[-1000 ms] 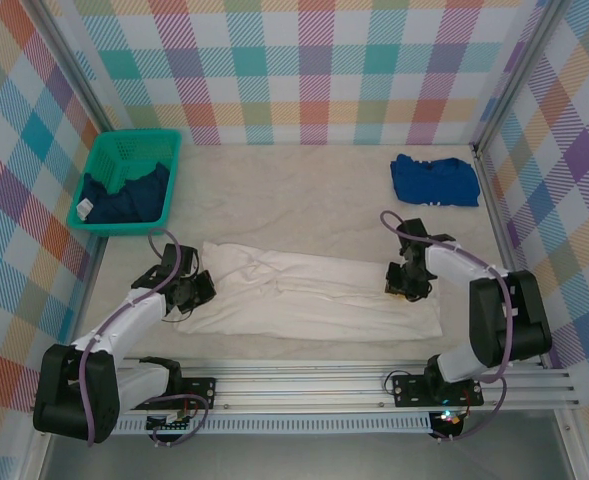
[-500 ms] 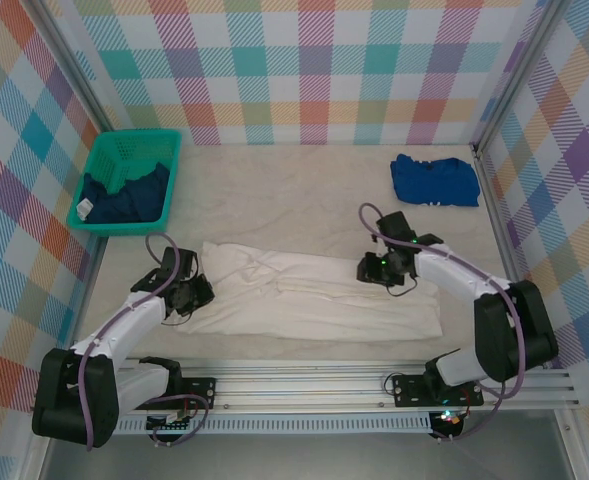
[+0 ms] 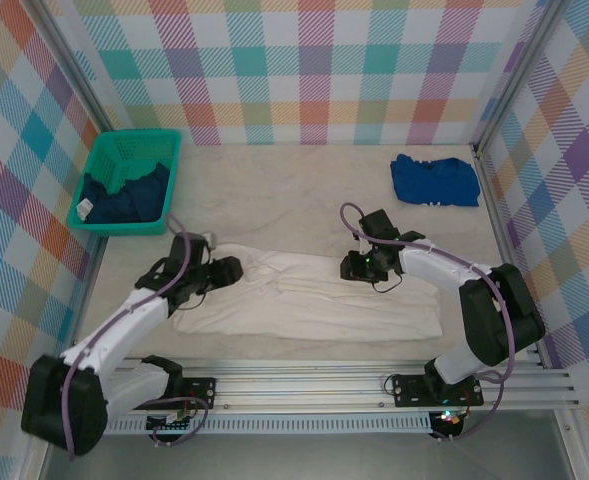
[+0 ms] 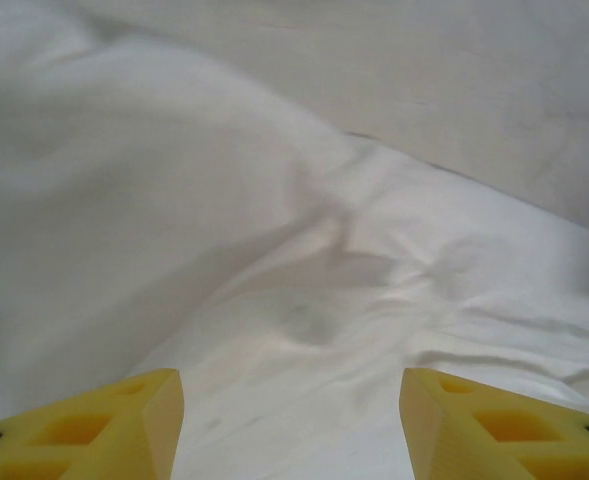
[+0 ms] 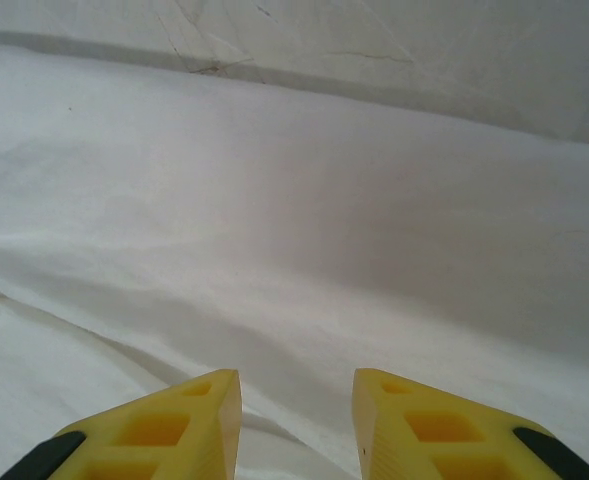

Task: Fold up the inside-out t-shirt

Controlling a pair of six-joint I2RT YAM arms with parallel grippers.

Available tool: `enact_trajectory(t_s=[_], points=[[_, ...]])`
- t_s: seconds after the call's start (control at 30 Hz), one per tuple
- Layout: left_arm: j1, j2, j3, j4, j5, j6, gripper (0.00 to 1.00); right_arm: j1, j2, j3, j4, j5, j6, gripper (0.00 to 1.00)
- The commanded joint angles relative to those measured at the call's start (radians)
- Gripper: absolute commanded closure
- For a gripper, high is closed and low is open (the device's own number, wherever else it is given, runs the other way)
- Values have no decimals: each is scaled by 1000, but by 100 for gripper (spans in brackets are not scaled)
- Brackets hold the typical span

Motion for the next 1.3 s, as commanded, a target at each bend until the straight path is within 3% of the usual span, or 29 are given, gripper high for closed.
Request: enact_trajectory(t_s=[0.0,0.17,0.3,0.5,0.63,0.7,0.87,0.97,1.1,1.27], points=[[-54,137,93,93,6,120,40,3,16,24,15,-18,2,65],[-88,346,207,55,15,192,42,3,-3,16,4,-8,-2,65],[-97,401,243,19,19,217,49,3,-10,16,-7,0,-4,65],[-102,401,242,-21,36,209,83,3,-3,19,-5,4,-6,65],[-106,384,223,-27,28,207,92,3,1,22,-7,7,-9,65],[-109,378,218,-27,18,200,93,3,2,23,-7,5,-11,64],[-121,376,208,2,-22,191,67,4,10,19,-1,-1,-7,64],[-130,412,227,2,-40,207,59,4,13,17,2,-5,-4,64],[-139,458,248,-3,-63,220,61,3,11,11,0,-6,-2,64],[-148,435,248,-15,-70,221,82,3,13,4,6,-6,2,64]])
